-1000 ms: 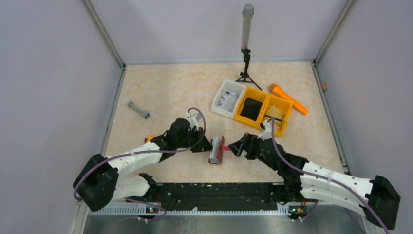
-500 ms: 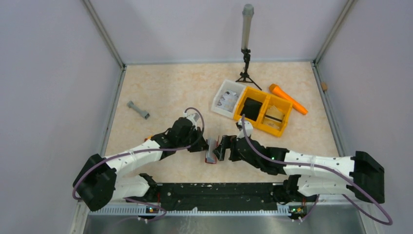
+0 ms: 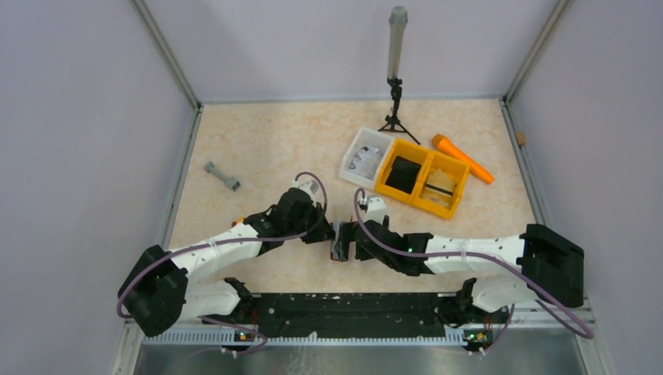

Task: Take the credit cards out of the card holder
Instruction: Open the card holder at the center of the board.

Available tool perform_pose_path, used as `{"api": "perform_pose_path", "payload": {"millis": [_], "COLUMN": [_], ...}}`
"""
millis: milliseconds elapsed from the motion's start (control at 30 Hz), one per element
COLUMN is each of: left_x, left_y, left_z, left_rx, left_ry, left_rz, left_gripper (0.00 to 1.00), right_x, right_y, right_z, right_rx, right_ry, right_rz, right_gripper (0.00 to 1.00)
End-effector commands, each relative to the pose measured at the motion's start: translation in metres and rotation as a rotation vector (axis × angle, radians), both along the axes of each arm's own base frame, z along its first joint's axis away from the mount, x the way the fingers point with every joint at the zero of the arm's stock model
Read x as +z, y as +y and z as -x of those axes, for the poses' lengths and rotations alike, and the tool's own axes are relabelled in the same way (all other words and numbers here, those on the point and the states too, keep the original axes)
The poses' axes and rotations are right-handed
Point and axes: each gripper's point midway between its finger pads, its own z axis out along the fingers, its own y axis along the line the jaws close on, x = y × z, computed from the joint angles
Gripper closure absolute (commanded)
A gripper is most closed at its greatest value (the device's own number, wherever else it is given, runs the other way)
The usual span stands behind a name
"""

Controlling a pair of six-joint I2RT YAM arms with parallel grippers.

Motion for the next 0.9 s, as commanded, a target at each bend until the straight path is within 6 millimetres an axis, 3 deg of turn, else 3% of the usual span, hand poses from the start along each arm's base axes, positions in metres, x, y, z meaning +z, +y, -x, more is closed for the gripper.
{"api": "perform_pose_path", "payload": {"millis": [0, 233, 400, 500, 733, 867], "left_x": [0.020, 0.017, 0.020, 0.019, 0.017, 0.016], "left_y": [-0.015, -0.017, -0.017, -0.017, -0.017, -0.017], "left_z": [-0.013, -0.011, -0.011, -0.010, -0.008, -0.007], "left_rx": [0.003, -0.002, -0.007, -0.011, -0.016, -0.019], "left_ry": [-0.044, -0.035, -0.041, -0.040, -0.037, -0.036], "left_rz": [0.060, 0.065, 0.073, 0.073, 0.076, 0.076], "left_gripper": [1.00, 1.00, 0.99, 0.97, 0.94, 0.84], "right_x": [0.025, 0.025, 0.009, 0.003, -0.006, -0.003], "right_y": [0.027, 0.028, 0.021, 0.019, 0.007, 0.007], "right_z": [0.000, 0.001, -0.001, -0.001, 0.001, 0.002], "right_rx": [0.064, 0.077, 0.050, 0.040, 0.017, 0.015], "right_ry": [-0.048, -0.057, -0.031, -0.026, -0.012, -0.020], "right_rz": [-0.117, -0.123, -0.046, -0.031, -0.016, -0.052], "right_gripper": [0.03, 0.02, 0.08, 0.17, 0.50, 0.61]}}
